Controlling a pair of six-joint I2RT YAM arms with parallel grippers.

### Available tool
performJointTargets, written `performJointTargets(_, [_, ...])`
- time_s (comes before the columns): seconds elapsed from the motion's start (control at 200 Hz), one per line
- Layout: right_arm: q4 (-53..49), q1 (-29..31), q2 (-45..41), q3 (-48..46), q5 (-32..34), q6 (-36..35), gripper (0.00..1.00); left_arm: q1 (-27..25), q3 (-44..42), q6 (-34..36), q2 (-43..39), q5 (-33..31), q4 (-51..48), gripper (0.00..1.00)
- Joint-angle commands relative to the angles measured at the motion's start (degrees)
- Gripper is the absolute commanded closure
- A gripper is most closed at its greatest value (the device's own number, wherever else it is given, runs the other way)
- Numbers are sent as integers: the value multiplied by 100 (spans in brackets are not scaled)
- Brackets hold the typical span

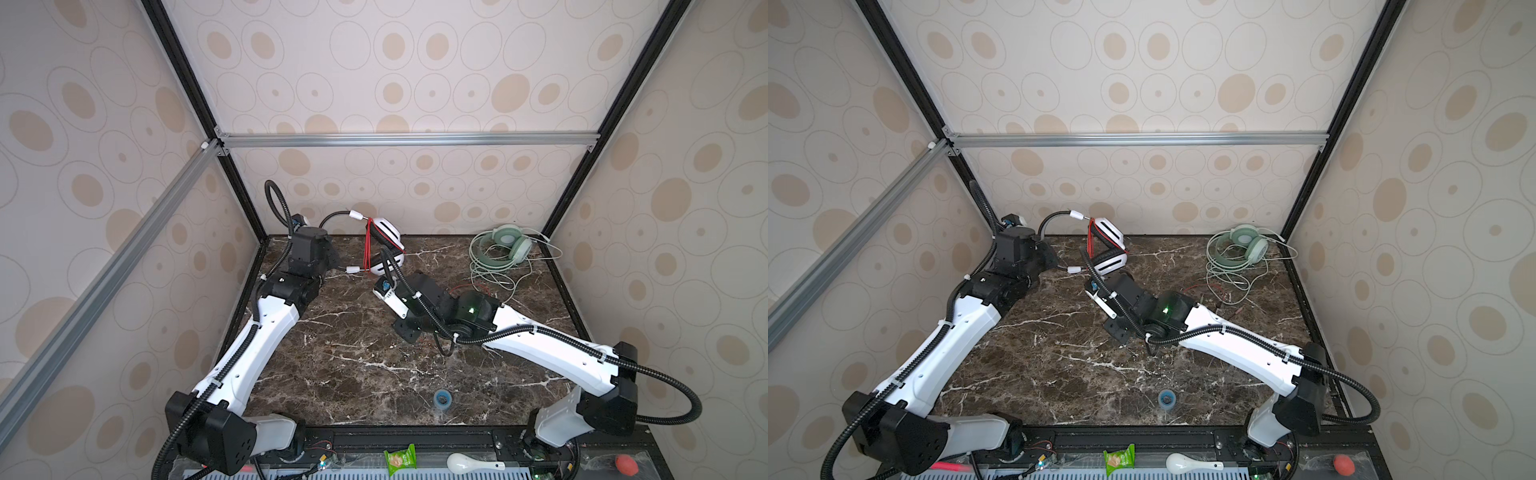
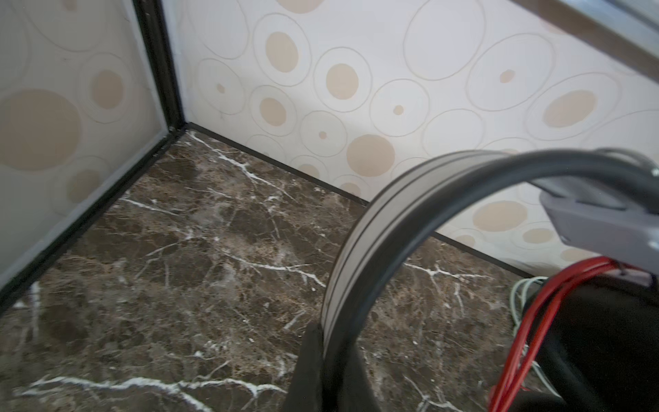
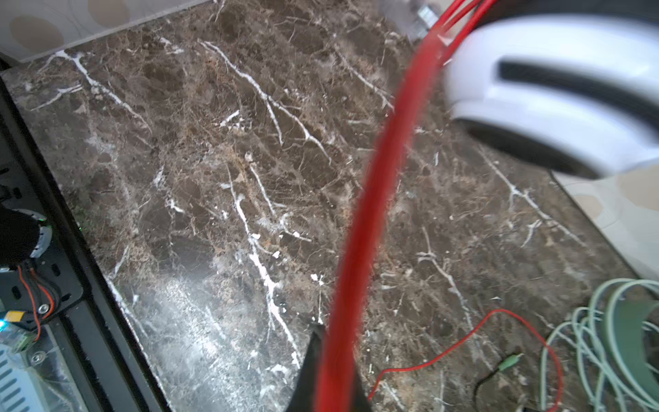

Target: Wrap the headphones

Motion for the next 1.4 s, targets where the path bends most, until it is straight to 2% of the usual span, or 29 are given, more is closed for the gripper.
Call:
performJointTargets(0.0, [-735, 35, 385, 650, 375, -530, 100, -12, 56, 678, -419, -477, 108, 100])
performJointTargets(0.145, [-1129, -36, 776, 1424, 467, -808, 100, -181, -10, 1517, -628, -437, -155, 100])
performJointTargets(0.335, [-1541, -287, 1163, 2119, 762, -1051, 100, -272, -365, 2278, -992, 115, -345, 100])
performJointTargets(0.635, [-1687, -844, 1220, 2579, 1152, -1423, 100, -288, -1144, 2288, -1495, 993, -333, 100])
performJointTargets(0.84, [-1575, -1299, 1171, 2651, 904, -1422, 100, -298, -1241, 2492, -1578, 2113, -232, 100])
performJointTargets(0.94, [-1510, -1356, 1217, 2822, 841, -1726, 100, -306, -1192, 2541, -1557, 2324, -280, 100])
performJointTargets(1.095, [-1334, -1566, 1153, 2742, 802, -1627, 100, -307, -1047, 2648, -1488, 2457, -409, 100])
performJointTargets(1.265, [-571, -1608, 776, 1828, 805, -1479, 98, -310, -960, 2666, -1465, 2648, -391, 100])
performJointTargets(1.395, [-389, -1790, 680, 1508, 644, -1103, 98, -303, -913, 2629, -1496, 2835, -325, 100])
